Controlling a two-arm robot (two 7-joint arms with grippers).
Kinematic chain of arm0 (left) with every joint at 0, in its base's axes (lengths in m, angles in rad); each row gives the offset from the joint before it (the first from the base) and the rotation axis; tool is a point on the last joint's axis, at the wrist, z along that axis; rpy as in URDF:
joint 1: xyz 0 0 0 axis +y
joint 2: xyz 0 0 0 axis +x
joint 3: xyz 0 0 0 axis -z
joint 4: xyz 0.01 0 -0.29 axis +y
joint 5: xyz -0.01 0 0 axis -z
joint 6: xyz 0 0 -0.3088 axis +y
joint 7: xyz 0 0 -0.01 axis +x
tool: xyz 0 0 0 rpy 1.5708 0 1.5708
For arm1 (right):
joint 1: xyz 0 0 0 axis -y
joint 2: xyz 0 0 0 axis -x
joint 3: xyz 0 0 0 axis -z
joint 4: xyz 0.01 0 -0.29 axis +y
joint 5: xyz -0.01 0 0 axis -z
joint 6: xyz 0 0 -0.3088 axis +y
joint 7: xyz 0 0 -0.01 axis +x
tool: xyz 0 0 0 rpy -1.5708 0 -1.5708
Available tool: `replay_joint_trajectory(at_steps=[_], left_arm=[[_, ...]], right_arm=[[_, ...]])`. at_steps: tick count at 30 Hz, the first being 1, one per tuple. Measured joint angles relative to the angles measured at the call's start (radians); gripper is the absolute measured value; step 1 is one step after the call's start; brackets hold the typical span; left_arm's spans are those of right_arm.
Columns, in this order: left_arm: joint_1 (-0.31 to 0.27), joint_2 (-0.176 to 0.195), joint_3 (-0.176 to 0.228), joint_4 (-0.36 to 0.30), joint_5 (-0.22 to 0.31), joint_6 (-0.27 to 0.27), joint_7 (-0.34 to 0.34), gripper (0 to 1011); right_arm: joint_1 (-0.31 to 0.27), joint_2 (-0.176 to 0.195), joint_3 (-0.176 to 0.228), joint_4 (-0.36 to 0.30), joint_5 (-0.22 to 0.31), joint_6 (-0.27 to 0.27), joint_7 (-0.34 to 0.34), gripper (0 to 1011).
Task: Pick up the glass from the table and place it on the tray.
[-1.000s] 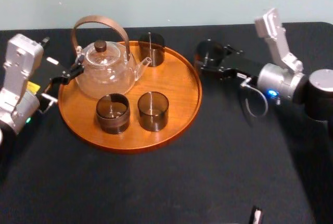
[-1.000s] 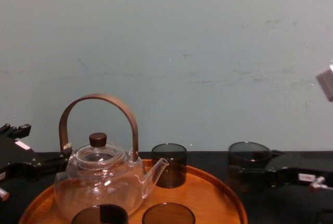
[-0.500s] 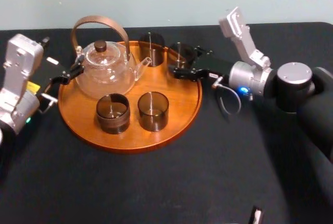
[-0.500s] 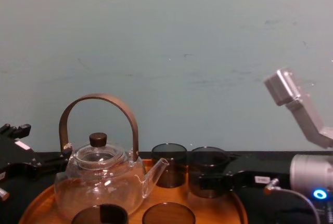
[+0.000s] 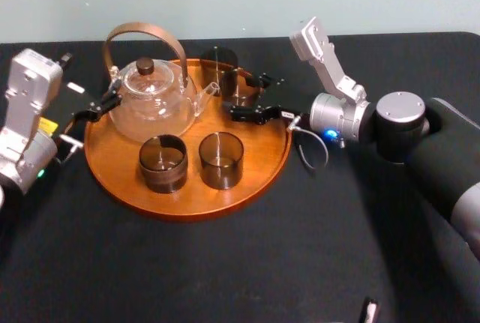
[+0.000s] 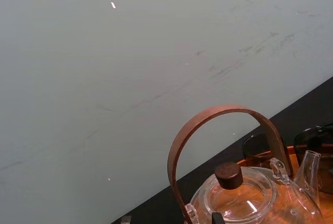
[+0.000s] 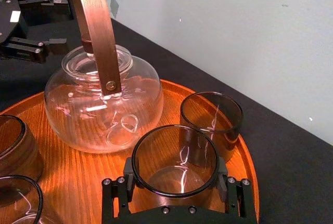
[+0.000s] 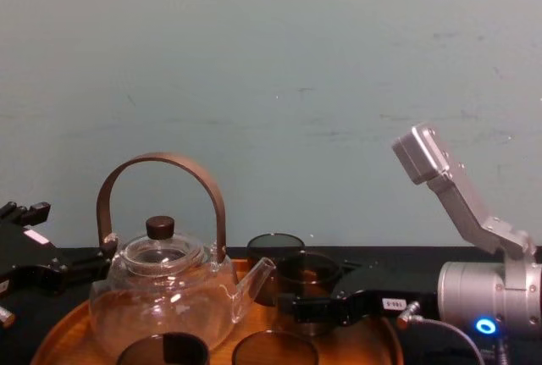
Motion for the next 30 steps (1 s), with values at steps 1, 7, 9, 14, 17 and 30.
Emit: replay_joint_trajectory(at_steps=[1,7,9,14,17,30], left_arm=[[0.000,0.000,0.000,0.000,0.000,0.000,0.000,1001],[0.000,0.000,0.000,0.000,0.000,0.000,0.000,1001],[0.000,0.000,0.000,0.000,0.000,0.000,0.000,1001],[0.000,0.000,0.000,0.000,0.000,0.000,0.000,1001],[0.000,0.000,0.000,0.000,0.000,0.000,0.000,1001],[0.000,0.000,0.000,0.000,0.000,0.000,0.000,1001]], right_arm=[[0.000,0.000,0.000,0.000,0.000,0.000,0.000,906],[0.001,-0.007,0.007,0.014,-0.005,-0.001,0.003,906],[0.000,-0.009,0.009,0.018,-0.006,-0.002,0.003,906],[-0.001,-0.012,0.015,0.030,-0.009,-0.005,0.007,906],[-0.001,-0.014,0.018,0.035,-0.011,-0.006,0.007,906],[0.003,-0.028,0.030,0.063,-0.019,-0.014,0.007,906]])
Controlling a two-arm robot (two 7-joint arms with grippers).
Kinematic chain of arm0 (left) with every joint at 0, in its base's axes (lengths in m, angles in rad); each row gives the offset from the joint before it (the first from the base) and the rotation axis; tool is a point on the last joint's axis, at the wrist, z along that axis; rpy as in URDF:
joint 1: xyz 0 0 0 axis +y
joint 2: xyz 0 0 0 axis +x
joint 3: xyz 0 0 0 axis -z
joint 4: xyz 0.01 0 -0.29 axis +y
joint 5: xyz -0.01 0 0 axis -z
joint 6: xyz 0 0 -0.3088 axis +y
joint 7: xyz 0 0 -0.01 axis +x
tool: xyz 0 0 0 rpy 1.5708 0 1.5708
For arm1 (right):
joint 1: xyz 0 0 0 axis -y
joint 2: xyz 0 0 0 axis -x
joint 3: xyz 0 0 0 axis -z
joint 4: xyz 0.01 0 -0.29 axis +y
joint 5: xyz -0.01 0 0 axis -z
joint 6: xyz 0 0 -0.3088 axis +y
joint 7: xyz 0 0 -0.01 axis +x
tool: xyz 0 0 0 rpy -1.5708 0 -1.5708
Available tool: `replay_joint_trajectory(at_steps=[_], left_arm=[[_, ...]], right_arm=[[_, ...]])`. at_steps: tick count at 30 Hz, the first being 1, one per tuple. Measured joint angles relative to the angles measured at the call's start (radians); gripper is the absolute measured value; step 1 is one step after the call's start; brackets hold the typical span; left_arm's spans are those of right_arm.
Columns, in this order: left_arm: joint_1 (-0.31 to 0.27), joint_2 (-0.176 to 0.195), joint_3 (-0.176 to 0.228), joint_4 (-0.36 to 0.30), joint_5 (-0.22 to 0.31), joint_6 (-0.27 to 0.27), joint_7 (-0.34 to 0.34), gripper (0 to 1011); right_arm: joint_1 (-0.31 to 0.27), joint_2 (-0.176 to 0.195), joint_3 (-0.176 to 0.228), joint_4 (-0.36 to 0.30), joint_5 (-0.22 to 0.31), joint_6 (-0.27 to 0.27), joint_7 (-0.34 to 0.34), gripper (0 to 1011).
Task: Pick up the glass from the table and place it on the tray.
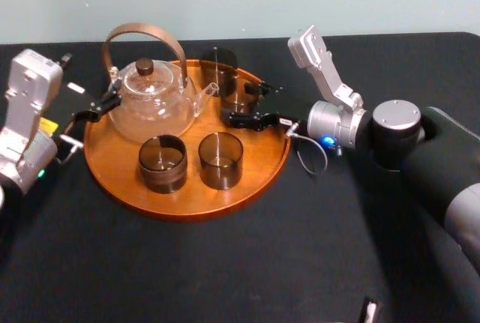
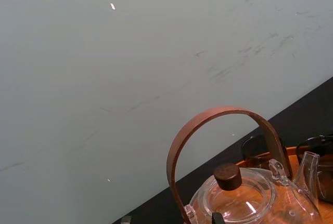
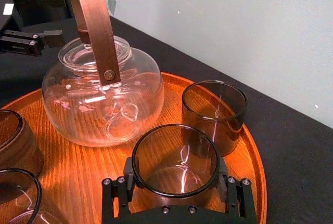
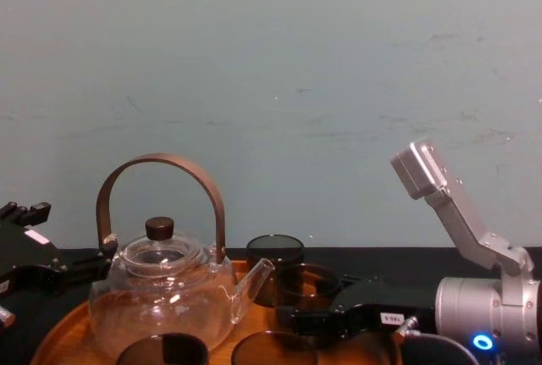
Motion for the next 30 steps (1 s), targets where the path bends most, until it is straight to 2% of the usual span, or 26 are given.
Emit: replay_joint_trajectory(at_steps=[13,18,22,30], left_arm=[[0.000,0.000,0.000,0.000,0.000,0.000,0.000,1001],[0.000,0.000,0.000,0.000,0.000,0.000,0.000,1001],[0.000,0.000,0.000,0.000,0.000,0.000,0.000,1001],[0.000,0.000,0.000,0.000,0.000,0.000,0.000,1001]], right_arm=[[-0.001,0.001,-0.003,0.003,-0.005,0.006,-0.001,909],[-0.006,0.004,0.000,-0.007,-0.005,0.006,0.004,1002],[-0.031,0.022,0.008,-0.062,0.006,0.008,0.017,1002],[-0.085,0.063,0.006,-0.194,0.016,0.041,0.002,1002]])
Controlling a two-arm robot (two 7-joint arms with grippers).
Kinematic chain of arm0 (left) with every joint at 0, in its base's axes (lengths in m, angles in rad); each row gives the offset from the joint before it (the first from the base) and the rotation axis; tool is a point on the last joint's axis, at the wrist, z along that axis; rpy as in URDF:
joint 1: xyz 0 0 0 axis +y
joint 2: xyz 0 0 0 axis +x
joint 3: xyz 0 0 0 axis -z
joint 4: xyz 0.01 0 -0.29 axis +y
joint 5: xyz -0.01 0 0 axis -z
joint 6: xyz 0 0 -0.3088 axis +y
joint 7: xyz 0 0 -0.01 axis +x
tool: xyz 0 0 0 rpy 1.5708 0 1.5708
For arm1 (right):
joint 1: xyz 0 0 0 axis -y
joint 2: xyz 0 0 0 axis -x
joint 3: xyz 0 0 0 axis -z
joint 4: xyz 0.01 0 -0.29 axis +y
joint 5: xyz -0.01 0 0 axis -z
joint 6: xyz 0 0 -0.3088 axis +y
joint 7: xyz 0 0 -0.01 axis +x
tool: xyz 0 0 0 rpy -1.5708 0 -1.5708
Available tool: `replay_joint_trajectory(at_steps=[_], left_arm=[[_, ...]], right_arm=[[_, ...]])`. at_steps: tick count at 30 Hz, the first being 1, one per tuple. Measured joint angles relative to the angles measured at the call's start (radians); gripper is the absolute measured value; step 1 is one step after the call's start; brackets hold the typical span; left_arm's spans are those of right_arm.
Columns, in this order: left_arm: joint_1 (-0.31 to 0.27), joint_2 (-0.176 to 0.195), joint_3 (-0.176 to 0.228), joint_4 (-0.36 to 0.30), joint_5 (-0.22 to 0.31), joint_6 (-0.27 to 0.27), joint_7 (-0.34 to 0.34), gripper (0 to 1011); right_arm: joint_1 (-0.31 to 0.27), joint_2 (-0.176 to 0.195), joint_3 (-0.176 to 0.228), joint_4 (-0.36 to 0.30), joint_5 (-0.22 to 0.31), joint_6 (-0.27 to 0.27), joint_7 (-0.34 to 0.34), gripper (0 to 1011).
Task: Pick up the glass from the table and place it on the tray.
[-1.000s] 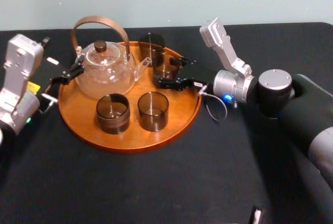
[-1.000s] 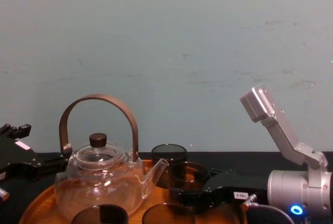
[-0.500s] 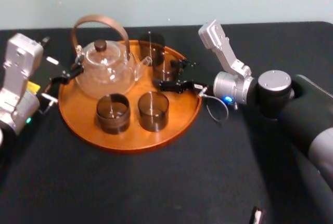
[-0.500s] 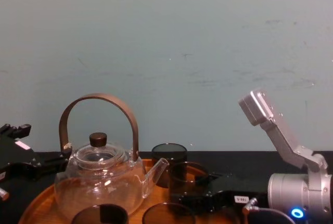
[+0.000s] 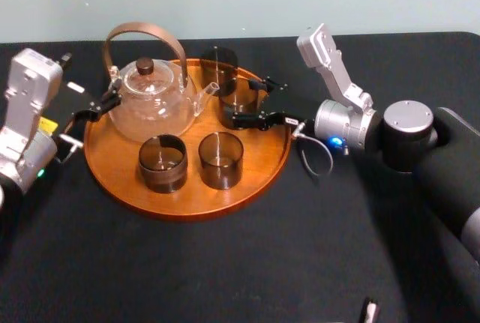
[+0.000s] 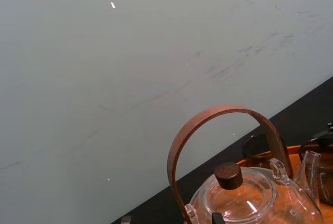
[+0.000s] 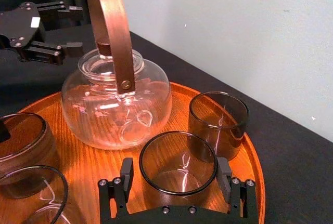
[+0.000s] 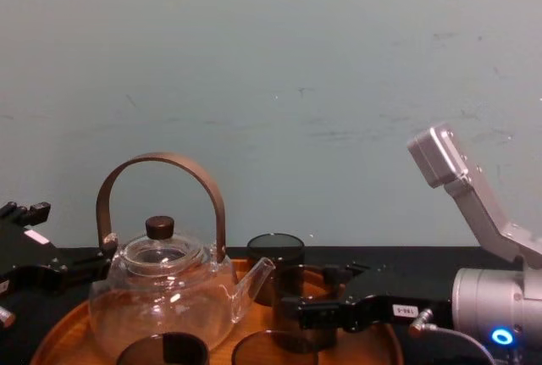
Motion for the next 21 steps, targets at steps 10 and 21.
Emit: replay_joint_trajectory(at_steps=[10,21], left_arm=[[0.000,0.000,0.000,0.000,0.000,0.000,0.000,1001],[0.000,0.000,0.000,0.000,0.000,0.000,0.000,1002]], right_arm=[[-0.052,0.043,-0.013,-0.119,0.011,0.039,-0.034,1002],[-0.109,0.093,-0.018,-0.247,0.025,0.082,-0.079,1002]])
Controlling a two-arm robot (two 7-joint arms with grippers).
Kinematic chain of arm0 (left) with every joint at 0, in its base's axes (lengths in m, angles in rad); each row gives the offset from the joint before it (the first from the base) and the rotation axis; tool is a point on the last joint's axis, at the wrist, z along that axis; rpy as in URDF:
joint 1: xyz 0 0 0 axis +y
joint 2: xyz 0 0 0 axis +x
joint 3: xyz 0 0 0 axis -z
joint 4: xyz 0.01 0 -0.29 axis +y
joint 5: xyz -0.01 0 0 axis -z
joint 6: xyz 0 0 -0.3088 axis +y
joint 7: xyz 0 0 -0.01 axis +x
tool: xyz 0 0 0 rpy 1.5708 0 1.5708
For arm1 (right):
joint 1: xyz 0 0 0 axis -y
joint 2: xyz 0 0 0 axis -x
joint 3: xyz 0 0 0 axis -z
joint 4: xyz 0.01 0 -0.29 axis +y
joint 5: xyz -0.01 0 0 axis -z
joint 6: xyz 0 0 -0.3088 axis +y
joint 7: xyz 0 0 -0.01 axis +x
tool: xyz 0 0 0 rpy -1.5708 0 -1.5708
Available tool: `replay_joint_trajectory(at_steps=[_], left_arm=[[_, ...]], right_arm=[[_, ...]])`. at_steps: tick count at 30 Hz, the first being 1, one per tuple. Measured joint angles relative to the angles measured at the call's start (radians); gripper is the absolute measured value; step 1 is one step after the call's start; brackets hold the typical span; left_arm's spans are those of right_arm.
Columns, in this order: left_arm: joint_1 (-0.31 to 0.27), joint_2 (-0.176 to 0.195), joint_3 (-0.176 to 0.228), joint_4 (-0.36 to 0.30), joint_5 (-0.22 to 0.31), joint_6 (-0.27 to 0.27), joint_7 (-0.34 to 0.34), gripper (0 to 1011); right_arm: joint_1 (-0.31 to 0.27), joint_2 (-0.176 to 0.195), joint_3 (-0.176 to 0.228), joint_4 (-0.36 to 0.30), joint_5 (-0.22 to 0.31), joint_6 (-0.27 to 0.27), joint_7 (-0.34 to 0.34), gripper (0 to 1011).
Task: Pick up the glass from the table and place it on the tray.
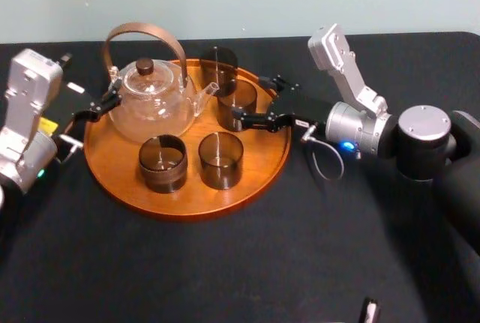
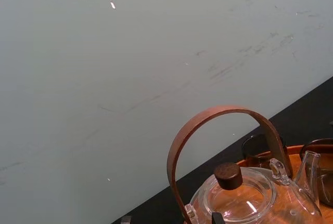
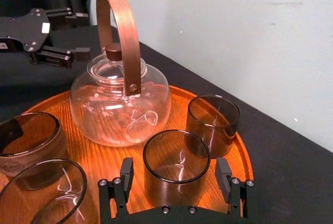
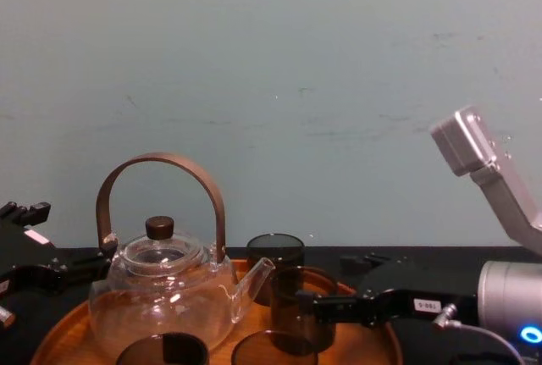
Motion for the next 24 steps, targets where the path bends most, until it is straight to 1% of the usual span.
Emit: replay_joint_trajectory(at_steps=[1,6,7,9,12,13,18,19,20,21,24], left_arm=[[0.000,0.000,0.000,0.000,0.000,0.000,0.000,1001],[0.000,0.000,0.000,0.000,0.000,0.000,0.000,1001],[0.000,0.000,0.000,0.000,0.000,0.000,0.000,1001],[0.000,0.000,0.000,0.000,0.000,0.000,0.000,1001],[0.000,0.000,0.000,0.000,0.000,0.000,0.000,1001],[0.000,0.000,0.000,0.000,0.000,0.000,0.000,1001],[0.000,0.000,0.000,0.000,0.000,0.000,0.000,1001],[0.000,0.000,0.000,0.000,0.000,0.000,0.000,1001],[0.000,0.000,0.000,0.000,0.000,0.000,0.000,1001],[0.000,0.000,0.000,0.000,0.000,0.000,0.000,1001],[0.000,0.000,0.000,0.000,0.000,0.000,0.000,1001]], right_arm=[[-0.009,0.008,0.000,-0.022,0.003,0.006,-0.006,1002],[-0.042,0.033,0.006,-0.091,0.014,0.021,-0.028,1002],[-0.055,0.042,0.008,-0.116,0.018,0.027,-0.035,1002],[-0.069,0.052,0.011,-0.144,0.022,0.033,-0.042,1002],[-0.107,0.079,0.020,-0.212,0.034,0.046,-0.061,1002],[-0.107,0.079,0.020,-0.212,0.034,0.046,-0.061,1002],[-0.168,0.121,0.044,-0.305,0.053,0.058,-0.092,1002],[-0.189,0.135,0.054,-0.335,0.059,0.062,-0.104,1002],[-0.189,0.135,0.054,-0.335,0.059,0.062,-0.104,1002],[-0.208,0.148,0.064,-0.359,0.065,0.065,-0.114,1002],[-0.243,0.171,0.086,-0.402,0.074,0.067,-0.137,1002]])
